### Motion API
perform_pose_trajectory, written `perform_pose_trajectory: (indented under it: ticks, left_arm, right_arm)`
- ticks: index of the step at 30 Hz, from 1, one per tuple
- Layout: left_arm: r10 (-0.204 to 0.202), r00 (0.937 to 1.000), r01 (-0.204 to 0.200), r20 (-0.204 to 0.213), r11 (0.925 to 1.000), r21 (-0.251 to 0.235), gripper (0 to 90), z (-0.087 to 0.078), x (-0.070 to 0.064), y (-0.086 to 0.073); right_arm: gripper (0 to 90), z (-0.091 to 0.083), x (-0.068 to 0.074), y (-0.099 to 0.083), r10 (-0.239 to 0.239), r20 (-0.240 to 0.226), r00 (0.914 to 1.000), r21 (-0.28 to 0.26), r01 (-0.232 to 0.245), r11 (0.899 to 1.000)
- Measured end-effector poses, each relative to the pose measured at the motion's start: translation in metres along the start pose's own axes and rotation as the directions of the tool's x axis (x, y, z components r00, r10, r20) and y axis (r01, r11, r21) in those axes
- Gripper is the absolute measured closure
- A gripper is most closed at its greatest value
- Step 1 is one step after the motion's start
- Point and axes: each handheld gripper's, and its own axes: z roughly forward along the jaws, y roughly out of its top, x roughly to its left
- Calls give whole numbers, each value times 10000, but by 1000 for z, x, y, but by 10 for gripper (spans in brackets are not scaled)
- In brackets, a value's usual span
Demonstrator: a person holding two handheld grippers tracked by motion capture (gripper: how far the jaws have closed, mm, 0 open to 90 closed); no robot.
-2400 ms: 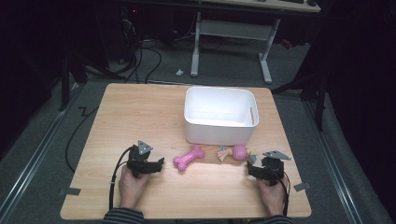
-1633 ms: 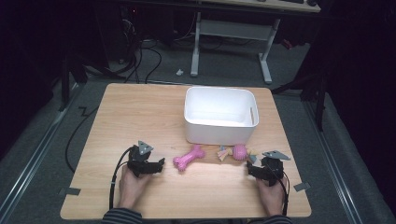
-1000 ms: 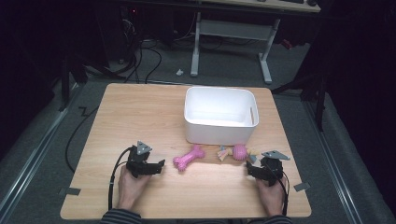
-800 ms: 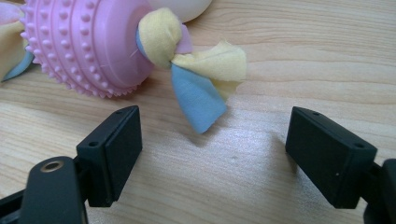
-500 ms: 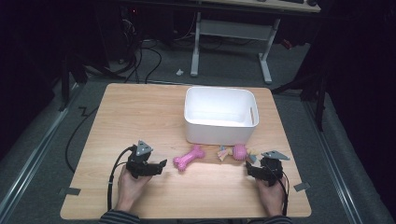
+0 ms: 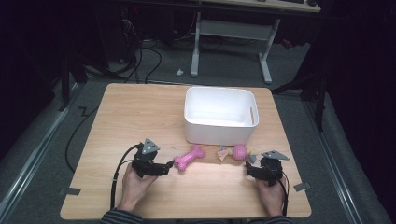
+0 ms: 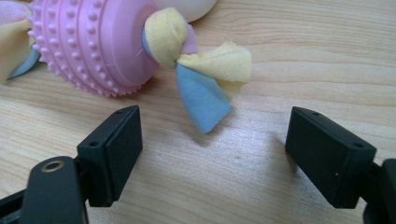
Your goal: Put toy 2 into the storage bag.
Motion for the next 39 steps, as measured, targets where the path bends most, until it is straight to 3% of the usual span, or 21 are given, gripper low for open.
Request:
perform_pose_trajectory:
  ticks: [4, 13, 20, 24, 32, 39]
  left_arm:
    - [434, 9989, -438, 200, 9989, 181, 230, 5, -11, 8]
    - [778, 9960, -803, 447, 9951, 575, 269, 24, -27, 24]
    - [671, 9961, -724, 565, 9924, 996, 266, 40, -31, 28]
    - [961, 9938, -1025, 564, 9870, 1236, 263, 47, -37, 32]
    - [1126, 9917, -1205, 614, 9818, 1466, 306, 60, -40, 40]
    - [940, 9924, -1079, 796, 9749, 1946, 358, 74, -38, 38]
  right_arm:
    - [196, 0, 0, 0, -6, -20, 10000, -8, 6, 10000]
    - [197, 0, 0, 0, -14, -23, 10000, -9, 14, 10000]
    - [197, 0, 0, 0, -4, -32, 10000, -6, 4, 10000]
    - [199, 0, 0, 0, -3, -45, 10000, -14, 3, 10000]
    - [199, 0, 0, 0, -2, -44, 10000, -12, 2, 10000]
    - [199, 0, 0, 0, -5, -44, 10000, -13, 5, 10000]
